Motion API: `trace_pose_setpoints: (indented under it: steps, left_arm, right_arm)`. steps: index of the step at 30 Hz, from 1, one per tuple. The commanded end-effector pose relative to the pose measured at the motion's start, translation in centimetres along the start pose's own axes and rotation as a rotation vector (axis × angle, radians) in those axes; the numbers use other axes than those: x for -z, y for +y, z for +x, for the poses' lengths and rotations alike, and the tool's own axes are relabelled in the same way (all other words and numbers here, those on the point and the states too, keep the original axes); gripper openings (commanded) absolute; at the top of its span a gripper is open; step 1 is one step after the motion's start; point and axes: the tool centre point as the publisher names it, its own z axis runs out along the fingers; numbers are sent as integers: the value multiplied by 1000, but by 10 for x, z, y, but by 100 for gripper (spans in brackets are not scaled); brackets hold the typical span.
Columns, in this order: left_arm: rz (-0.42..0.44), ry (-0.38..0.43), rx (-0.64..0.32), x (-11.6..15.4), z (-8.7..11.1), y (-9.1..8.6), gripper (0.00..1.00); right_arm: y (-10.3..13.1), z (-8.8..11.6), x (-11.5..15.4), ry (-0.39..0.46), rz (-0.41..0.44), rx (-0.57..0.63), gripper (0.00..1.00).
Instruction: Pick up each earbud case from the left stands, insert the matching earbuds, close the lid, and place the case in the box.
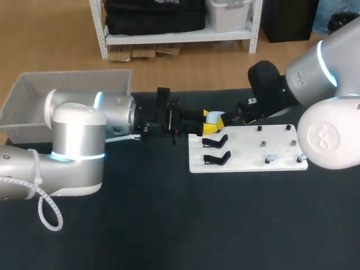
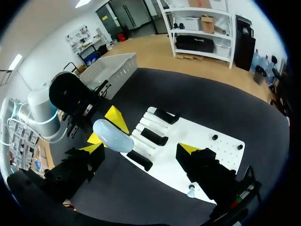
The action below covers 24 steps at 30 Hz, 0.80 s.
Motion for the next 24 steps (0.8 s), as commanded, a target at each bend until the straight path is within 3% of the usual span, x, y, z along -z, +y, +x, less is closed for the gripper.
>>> trace_pose_setpoints:
  steps: [1, 17, 24]
  left_arm:
    - [0, -5, -3, 0, 2, 1, 0]
    - [0, -5, -3, 0, 2, 1, 0]
    - [0, -5, -3, 0, 2, 1, 0]
  right_arm:
    - [1, -2, -1, -5, 7, -5, 100]
    - [-1, -17, 7, -39, 13, -7, 100]
    - [-7, -27, 32, -73, 55, 21, 100]
